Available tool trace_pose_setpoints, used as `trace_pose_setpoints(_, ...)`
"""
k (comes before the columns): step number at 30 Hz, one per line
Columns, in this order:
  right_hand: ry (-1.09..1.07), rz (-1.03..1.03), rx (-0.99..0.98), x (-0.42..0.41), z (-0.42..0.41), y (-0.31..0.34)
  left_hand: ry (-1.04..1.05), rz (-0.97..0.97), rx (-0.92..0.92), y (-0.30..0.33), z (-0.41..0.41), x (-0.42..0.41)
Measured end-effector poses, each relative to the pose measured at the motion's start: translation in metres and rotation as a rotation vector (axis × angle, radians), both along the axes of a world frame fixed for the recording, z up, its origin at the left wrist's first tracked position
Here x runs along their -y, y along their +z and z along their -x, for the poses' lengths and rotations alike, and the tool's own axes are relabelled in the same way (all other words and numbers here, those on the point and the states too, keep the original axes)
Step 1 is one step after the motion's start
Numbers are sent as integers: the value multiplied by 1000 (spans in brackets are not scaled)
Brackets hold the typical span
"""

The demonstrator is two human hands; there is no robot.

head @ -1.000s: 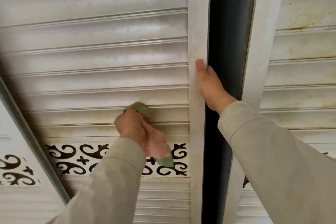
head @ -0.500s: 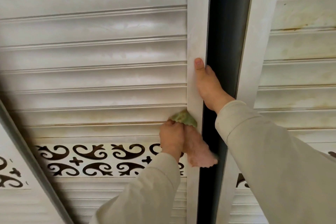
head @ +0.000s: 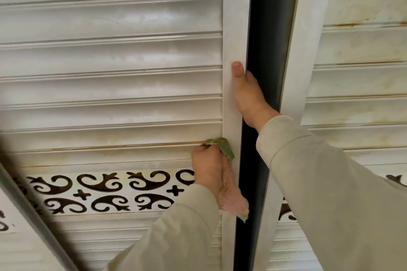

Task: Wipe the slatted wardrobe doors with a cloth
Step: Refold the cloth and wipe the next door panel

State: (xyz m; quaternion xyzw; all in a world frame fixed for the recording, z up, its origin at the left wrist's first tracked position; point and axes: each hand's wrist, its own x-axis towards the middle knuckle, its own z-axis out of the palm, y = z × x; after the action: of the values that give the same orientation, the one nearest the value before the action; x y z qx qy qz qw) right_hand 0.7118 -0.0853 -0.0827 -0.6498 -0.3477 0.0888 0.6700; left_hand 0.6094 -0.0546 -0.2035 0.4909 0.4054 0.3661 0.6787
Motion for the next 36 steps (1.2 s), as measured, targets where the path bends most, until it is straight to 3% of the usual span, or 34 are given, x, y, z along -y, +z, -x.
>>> trace_pose_setpoints(5,-30,-20,20,-1,1,-2,57,95,63,5,8,-6)
trace_pose_setpoints(12,-41,-42,8,0,5,-4,456,140,90,-5,79,-95)
trace_pose_setpoints(15,-31,-53,-4,-2,10,-4,383,157,106,-3,89,-87)
trace_pose_setpoints(21,-56,-56,-11,-2,13,-2,26,90,38,5,26,-8)
trace_pose_setpoints(26,-149,-36,27,6,6,1,81,71,38,8,23,-16)
trace_pose_setpoints(32,-337,-60,50,12,4,0,326,155,82,17,93,-76)
trace_pose_setpoints(36,-371,18,16,8,15,-14,319,170,127,19,126,-97)
